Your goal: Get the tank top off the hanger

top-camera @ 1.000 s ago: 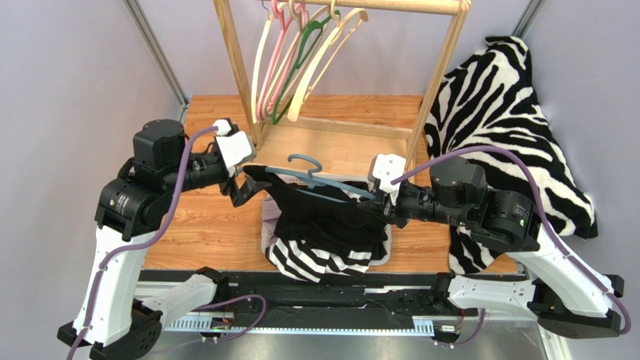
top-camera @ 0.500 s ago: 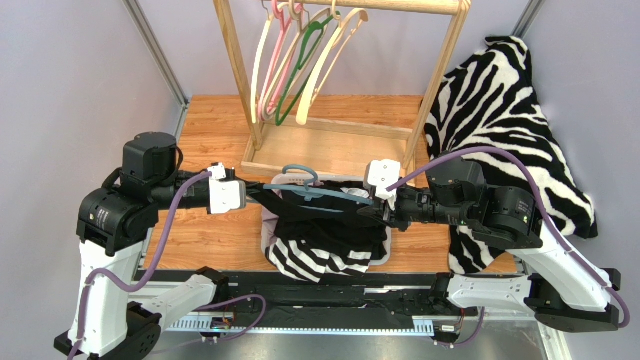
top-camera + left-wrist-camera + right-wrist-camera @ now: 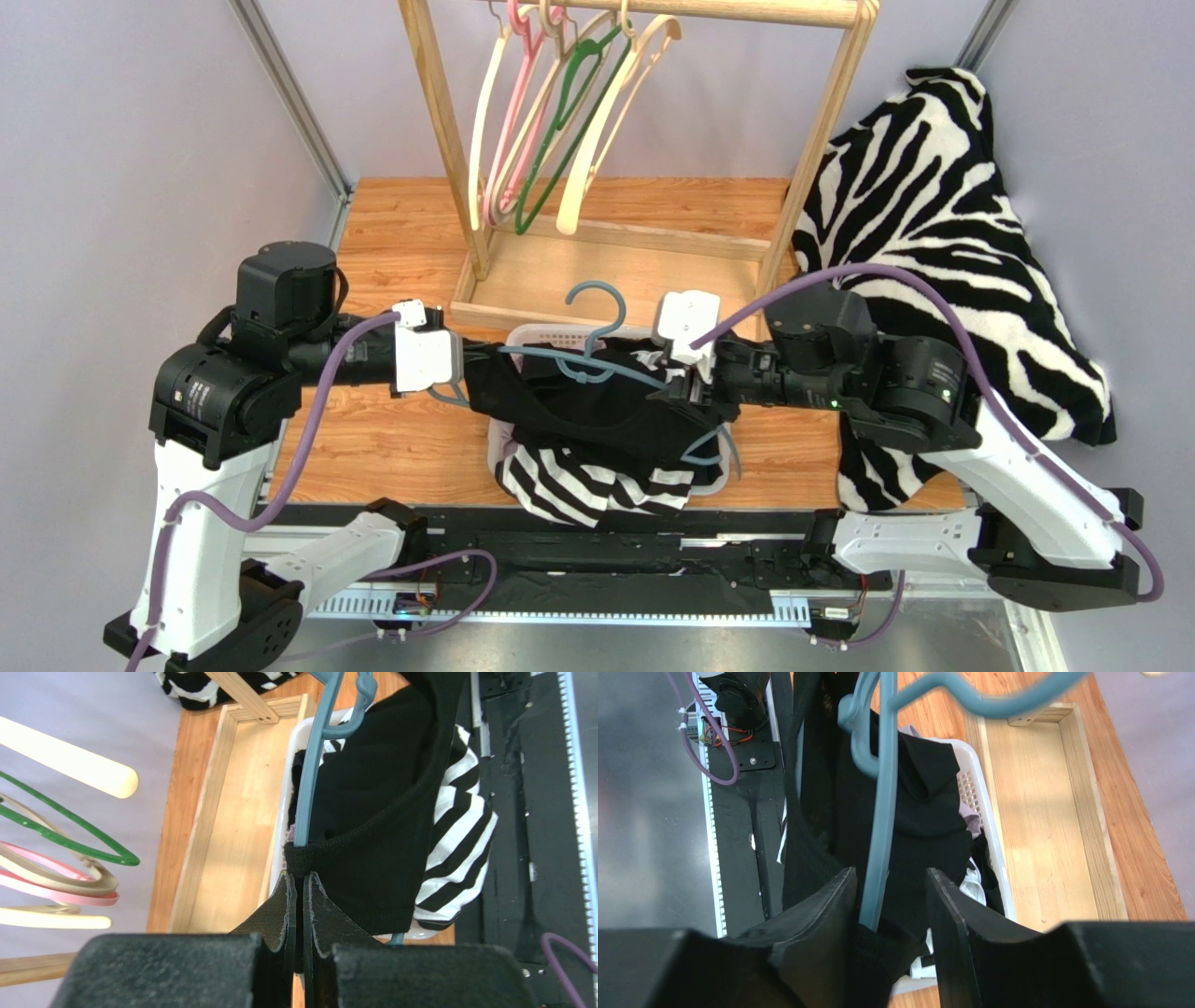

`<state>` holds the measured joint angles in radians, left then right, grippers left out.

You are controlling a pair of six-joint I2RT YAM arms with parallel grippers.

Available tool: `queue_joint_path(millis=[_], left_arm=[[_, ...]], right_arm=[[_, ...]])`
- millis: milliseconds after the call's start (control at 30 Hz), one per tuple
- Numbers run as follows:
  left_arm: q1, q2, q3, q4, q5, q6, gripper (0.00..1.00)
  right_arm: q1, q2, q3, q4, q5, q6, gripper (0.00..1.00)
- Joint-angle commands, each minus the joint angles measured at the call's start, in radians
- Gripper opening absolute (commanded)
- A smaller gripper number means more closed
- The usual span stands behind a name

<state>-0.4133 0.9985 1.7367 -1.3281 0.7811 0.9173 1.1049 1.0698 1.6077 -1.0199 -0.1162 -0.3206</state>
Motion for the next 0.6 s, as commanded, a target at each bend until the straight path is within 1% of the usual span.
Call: queue_joint_path(millis=[0, 133, 233, 333, 367, 433, 467, 567], left_arm=[[-0.004, 0.006, 0.044, 0.039, 0.064, -0.063, 0.00], [-0.004, 0.006, 0.066, 0.056, 0.060, -0.092, 0.00], [-0.004, -0.001, 0.063, 0.067, 0.055, -0.110, 0.00], [-0.004, -0.004, 0.060, 0.079, 0.055, -0.124, 0.00], [-0.004, -0.006, 0.060, 0.078, 0.055, -0.124, 0.00], [-0.004, -0.008, 0.052, 0.079, 0.052, -0.123, 0.00], [-0.004, -0.009, 0.049, 0.078, 0.052, -0.120, 0.00], [-0.004, -0.008, 0.046, 0.078, 0.052, -0.117, 0.00]], right_arm=[[0.001, 0.064, 0.077, 0.080, -0.033, -0.017, 0.47], [0.004, 0.104, 0.098, 0.086, -0.080, -0.002, 0.46], [0.007, 0.110, 0.069, 0.118, -0.126, 0.024, 0.41], [0.010, 0.113, 0.044, 0.150, -0.154, 0.046, 0.28], [0.012, 0.116, 0.044, 0.153, -0.158, 0.051, 0.19], [0.012, 0.116, 0.046, 0.161, -0.175, 0.057, 0.08], [0.010, 0.110, 0.044, 0.167, -0.180, 0.061, 0.00], [0.012, 0.104, 0.052, 0.190, -0.200, 0.069, 0.00]])
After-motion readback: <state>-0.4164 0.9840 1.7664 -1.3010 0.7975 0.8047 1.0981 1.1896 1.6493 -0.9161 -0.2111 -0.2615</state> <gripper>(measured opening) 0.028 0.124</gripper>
